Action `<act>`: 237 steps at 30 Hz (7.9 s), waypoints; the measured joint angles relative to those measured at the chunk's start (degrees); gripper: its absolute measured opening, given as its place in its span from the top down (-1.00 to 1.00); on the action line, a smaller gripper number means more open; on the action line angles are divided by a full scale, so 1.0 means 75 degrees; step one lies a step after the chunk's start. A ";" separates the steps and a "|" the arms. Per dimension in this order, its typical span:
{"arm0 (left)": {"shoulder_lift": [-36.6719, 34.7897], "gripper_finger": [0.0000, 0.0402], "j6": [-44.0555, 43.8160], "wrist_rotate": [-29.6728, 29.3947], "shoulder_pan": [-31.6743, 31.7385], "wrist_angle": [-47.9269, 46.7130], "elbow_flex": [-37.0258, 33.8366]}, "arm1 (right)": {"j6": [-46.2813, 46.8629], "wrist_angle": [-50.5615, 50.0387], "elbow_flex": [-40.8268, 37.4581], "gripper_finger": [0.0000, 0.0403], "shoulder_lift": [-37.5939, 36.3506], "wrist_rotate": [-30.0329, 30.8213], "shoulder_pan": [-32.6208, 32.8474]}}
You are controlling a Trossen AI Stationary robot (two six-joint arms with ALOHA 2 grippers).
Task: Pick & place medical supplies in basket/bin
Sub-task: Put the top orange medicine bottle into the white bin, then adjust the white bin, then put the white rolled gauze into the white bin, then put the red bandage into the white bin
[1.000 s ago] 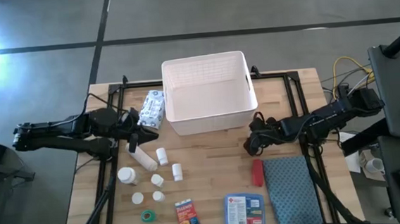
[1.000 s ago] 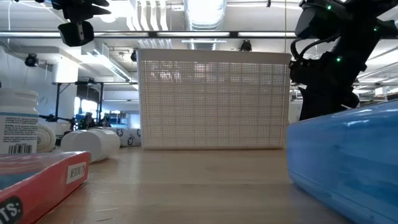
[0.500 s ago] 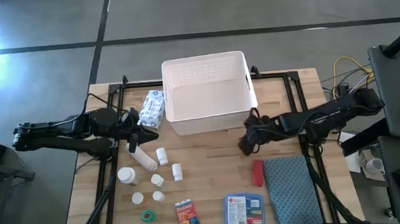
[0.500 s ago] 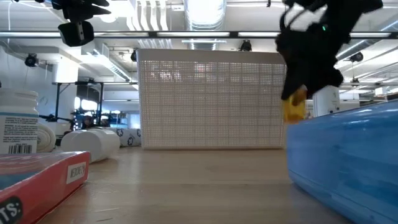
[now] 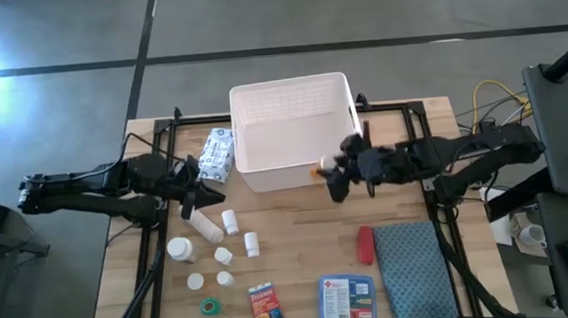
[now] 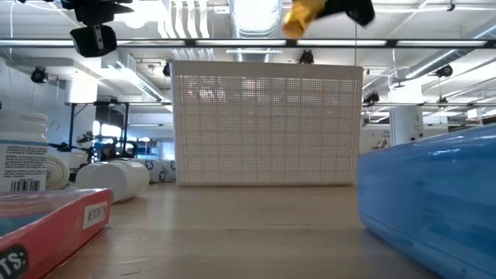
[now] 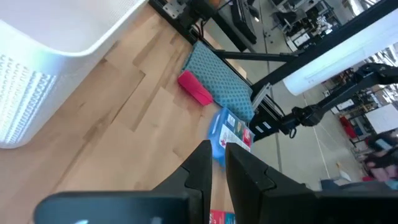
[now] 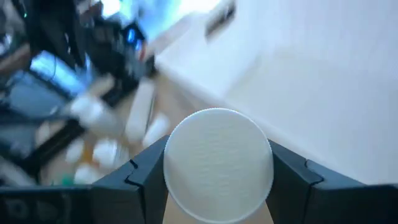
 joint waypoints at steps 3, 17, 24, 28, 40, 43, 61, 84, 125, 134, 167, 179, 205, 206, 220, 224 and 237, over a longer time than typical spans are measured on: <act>0.0010 0.87 0.0000 -0.0005 0.0000 0.0003 0.0000 | -0.0571 -0.0093 0.0568 0.04 0.0235 0.0337 -0.0508; 0.0297 0.86 -0.0154 -0.0152 -0.0006 0.0009 -0.0006 | -0.2007 -0.0541 0.1575 0.00 0.2668 -0.1619 -0.3627; 0.0392 0.53 -0.0348 -0.0914 -0.0006 0.0003 -0.0009 | -0.3021 -0.0627 0.2037 -0.39 0.3156 -0.1609 -0.3676; 0.0395 0.29 -0.0337 -0.1122 -0.0006 0.0004 -0.0010 | -0.3013 -0.0889 0.2218 -0.64 0.3029 -0.1128 -0.3636; 0.0457 0.16 -0.0323 -0.1071 -0.0002 0.0064 -0.0015 | -0.4146 -0.0866 0.2223 -0.74 0.1681 -0.0848 -0.2893; 0.0553 0.16 -0.0323 -0.1071 0.0000 0.0061 -0.0015 | -0.4143 -0.0970 0.2221 -0.72 0.1468 -0.0499 -0.2553; 0.1180 0.16 -0.0593 -0.2922 0.0009 -0.1825 -0.0020 | 0.0138 -0.5326 0.1703 -0.70 0.1189 0.0000 -0.0444; 0.2190 0.16 -0.0488 -0.5624 0.0298 -0.2050 0.0250 | 0.5275 -0.6112 -0.0705 -0.70 0.0914 -0.0856 0.2220; 0.7656 0.16 0.9624 -0.0302 0.5740 -0.0712 0.3894 | 0.5115 -0.6481 -0.0414 -0.62 0.0294 0.0003 0.2967; 0.8666 0.16 0.9771 -0.0310 0.6252 -0.0432 0.3944 | 0.6789 -0.6461 -0.0417 -0.62 0.0294 -0.0634 0.2970; 1.0529 0.32 1.0536 -0.0736 0.6652 -0.1553 0.5240 | 0.7805 -0.6441 -0.0455 -0.62 0.0306 -0.0424 0.2973; 1.0056 0.88 0.9839 -0.0738 0.6578 -0.2383 0.5333 | 0.7687 -0.6428 -0.0452 -0.62 0.0306 -0.0425 0.2973; 0.6359 0.54 0.4884 0.0843 0.3408 0.2043 0.4804 | 0.6390 -0.6504 -0.0426 -0.62 0.0003 0.0421 0.2867; 0.6573 0.47 0.4805 0.0854 0.3371 0.1992 0.4961 | 0.6383 -0.6458 -0.0414 -0.62 0.0003 0.0155 0.2877; 0.7628 -0.28 0.5392 0.0258 0.3285 -0.1477 0.7714 | 0.8332 -0.6019 -0.0788 -0.62 0.0044 -0.2339 0.3251; 0.7361 -0.30 0.5680 0.0243 0.3104 -0.2092 0.8173 | 0.8838 -0.4831 -0.1470 -0.62 0.0046 -0.2492 0.3253; 0.5789 -0.30 0.5690 0.0259 0.2597 -0.2307 0.7623 | 0.9872 -0.1056 -0.3343 -0.62 0.0959 -0.2862 0.3195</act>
